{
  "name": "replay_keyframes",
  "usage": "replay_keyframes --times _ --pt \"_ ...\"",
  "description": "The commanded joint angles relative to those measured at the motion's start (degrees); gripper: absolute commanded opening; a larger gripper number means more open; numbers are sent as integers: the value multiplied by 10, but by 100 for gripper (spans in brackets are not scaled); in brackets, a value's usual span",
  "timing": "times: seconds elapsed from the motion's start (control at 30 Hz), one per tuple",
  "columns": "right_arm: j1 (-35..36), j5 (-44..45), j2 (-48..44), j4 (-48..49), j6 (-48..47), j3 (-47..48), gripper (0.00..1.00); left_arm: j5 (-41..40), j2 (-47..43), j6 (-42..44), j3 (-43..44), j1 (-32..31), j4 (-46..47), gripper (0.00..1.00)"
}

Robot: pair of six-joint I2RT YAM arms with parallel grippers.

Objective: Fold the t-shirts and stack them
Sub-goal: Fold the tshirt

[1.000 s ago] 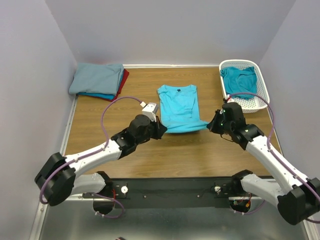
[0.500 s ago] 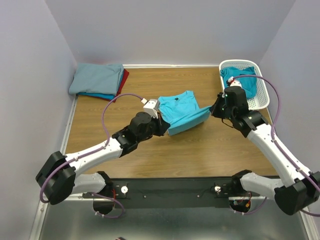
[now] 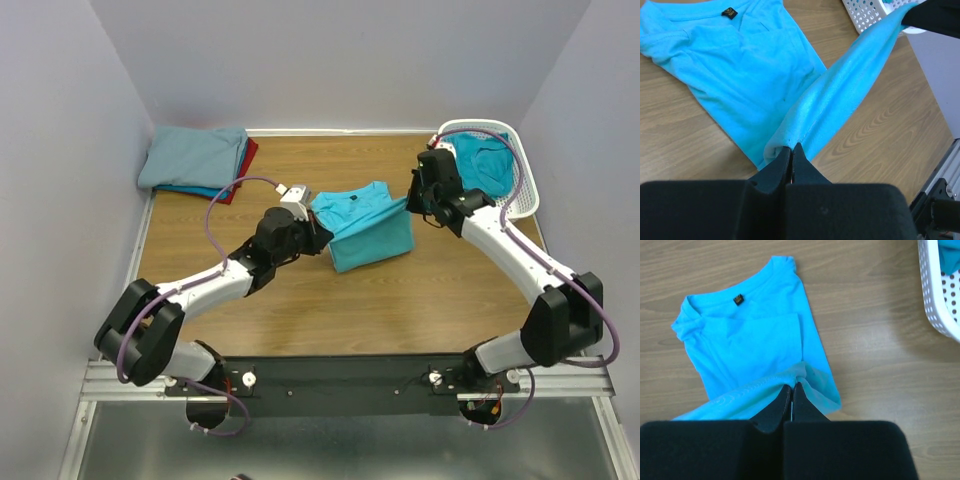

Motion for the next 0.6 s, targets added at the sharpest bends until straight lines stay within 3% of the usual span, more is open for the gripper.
replay_keyframes --times 0.0,0.57 --pt "-4 56 34 37 -20 53 0 34 13 22 20 28 20 0" --pt "-15 81 234 64 -58 193 0 105 155 38 106 117 56 0"
